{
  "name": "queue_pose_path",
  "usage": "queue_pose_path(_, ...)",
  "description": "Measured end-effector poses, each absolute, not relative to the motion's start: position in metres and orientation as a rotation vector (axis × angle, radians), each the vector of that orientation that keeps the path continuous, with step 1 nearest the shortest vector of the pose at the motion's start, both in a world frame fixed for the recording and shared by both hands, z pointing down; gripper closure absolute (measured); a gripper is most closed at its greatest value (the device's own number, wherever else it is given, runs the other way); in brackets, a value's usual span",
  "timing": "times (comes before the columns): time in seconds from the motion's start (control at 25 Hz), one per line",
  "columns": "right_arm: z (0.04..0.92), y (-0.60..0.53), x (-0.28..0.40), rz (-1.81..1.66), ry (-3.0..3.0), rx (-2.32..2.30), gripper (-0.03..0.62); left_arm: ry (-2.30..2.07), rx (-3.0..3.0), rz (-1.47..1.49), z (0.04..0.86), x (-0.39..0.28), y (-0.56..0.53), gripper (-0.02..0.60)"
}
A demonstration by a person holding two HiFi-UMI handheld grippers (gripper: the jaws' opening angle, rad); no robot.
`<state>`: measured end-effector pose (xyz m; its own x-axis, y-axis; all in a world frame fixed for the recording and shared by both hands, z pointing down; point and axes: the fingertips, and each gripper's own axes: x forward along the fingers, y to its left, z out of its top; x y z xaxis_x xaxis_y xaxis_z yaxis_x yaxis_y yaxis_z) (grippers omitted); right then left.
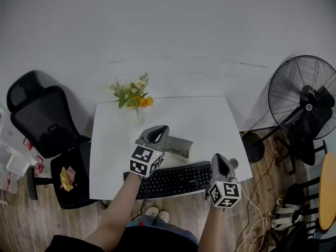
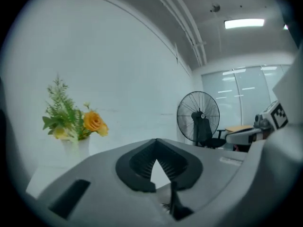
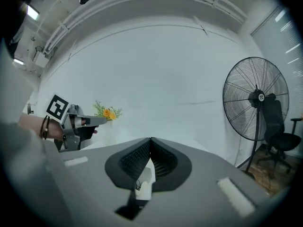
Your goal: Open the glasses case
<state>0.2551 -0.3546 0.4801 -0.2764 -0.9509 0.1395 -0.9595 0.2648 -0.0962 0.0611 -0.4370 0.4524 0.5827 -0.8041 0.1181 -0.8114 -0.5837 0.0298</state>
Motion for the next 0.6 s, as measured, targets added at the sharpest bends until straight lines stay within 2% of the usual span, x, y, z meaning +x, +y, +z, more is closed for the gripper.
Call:
queue_pose_path(0.2, 0.470, -0.359, 0.250, 0.215, -2.478, 1.877, 0.580, -1.450, 2.673, 0.000, 0.439, 0.028, -0.414, 0.574)
queue_pose_path(0.6, 0.468, -0.351, 0.254, 0.195, -2.446, 1.943, 0.582, -1.490, 2.668, 0.062, 0.450, 0.017, -0.395, 0.574)
